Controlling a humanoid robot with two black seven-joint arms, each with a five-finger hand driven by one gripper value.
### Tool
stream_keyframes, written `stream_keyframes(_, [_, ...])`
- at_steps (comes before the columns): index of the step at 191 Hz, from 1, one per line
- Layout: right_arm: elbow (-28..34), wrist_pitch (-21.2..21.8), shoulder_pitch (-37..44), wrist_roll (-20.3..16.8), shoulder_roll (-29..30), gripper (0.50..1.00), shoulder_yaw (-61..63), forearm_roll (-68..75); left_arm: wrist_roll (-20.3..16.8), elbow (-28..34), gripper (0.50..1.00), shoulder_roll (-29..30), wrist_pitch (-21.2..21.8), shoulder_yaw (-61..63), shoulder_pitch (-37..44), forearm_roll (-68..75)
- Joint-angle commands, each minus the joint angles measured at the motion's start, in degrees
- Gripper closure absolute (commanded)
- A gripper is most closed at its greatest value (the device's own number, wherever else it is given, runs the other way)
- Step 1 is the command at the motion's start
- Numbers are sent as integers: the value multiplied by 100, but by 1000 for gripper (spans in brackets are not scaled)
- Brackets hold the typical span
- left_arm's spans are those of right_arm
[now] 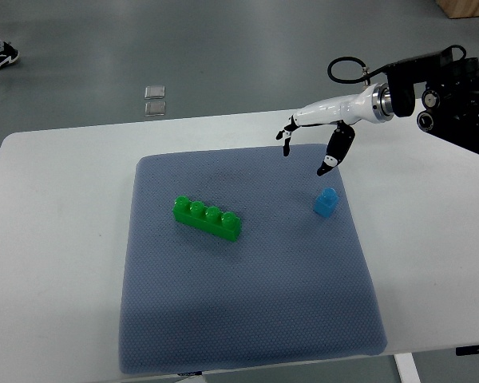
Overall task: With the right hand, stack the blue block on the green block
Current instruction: 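Move the right hand over the small blue block, then lower the right hand around the blue block, fingers open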
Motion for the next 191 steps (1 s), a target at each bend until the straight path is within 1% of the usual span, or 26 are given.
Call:
stream_keyframes(1, [-1, -208, -118, -9, 24, 589, -199, -275, 0, 0, 500, 0, -1, -6, -1, 0])
stream_keyframes(15, [-9, -287, -214, -27, 33, 589, -217, -293, 0, 0, 500, 0, -1, 2, -1, 0])
stream_keyframes(51, [-18, -322, -355, -36, 24, 589, -217, -310, 0, 0, 500, 0, -1, -6, -1, 0])
stream_keyframes(120, [-88, -639, -707, -44, -3, 589, -226, -398, 0, 0, 500, 0, -1, 2, -1, 0])
stream_keyframes(191, [-168, -1157, -979, -53, -47, 589, -226, -398, 0, 0, 500, 0, -1, -6, -1, 0])
